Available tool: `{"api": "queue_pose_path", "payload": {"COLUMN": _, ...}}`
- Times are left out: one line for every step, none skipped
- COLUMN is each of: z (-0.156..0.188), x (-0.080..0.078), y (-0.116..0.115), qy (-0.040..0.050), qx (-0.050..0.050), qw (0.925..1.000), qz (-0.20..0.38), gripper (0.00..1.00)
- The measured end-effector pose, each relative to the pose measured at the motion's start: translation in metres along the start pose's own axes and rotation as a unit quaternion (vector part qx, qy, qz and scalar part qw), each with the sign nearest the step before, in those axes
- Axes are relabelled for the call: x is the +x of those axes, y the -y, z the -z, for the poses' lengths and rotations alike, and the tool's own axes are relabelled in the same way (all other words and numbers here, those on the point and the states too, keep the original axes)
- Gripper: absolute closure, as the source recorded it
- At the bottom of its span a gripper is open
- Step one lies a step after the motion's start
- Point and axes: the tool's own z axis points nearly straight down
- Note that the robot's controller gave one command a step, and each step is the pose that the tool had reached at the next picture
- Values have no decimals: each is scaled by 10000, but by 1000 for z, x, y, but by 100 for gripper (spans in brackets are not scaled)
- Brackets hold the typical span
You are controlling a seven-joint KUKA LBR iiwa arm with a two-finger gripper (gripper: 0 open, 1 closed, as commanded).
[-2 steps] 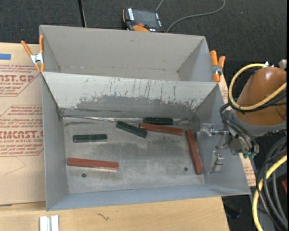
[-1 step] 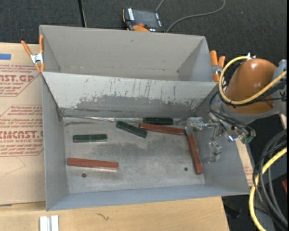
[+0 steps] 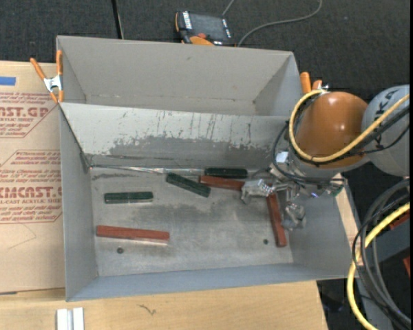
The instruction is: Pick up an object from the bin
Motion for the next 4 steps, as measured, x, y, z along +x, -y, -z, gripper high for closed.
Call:
{"api": "queue_pose_path", "payload": {"z": 2, "x": -1, "y": 1, "qy": 16, "qx": 13, "qw": 10000, "qz": -10, "gripper": 100}}
{"api": "queue_pose_path", "payload": {"z": 2, "x": -18, "y": -20, "qy": 6, "qx": 26, "qw": 9484, "qz": 3171, "gripper": 100}}
{"api": "queue_pose_path", "payload": {"z": 2, "x": -13, "y": -21, "qy": -2, "qx": 12, "qw": 7822, "qz": 6230, "gripper": 100}}
{"api": "queue_pose_path", "payload": {"z": 21, "x": -7, "y": -23, "qy": 8, "qx": -7, "qw": 6887, "qz": 7250, "gripper": 100}}
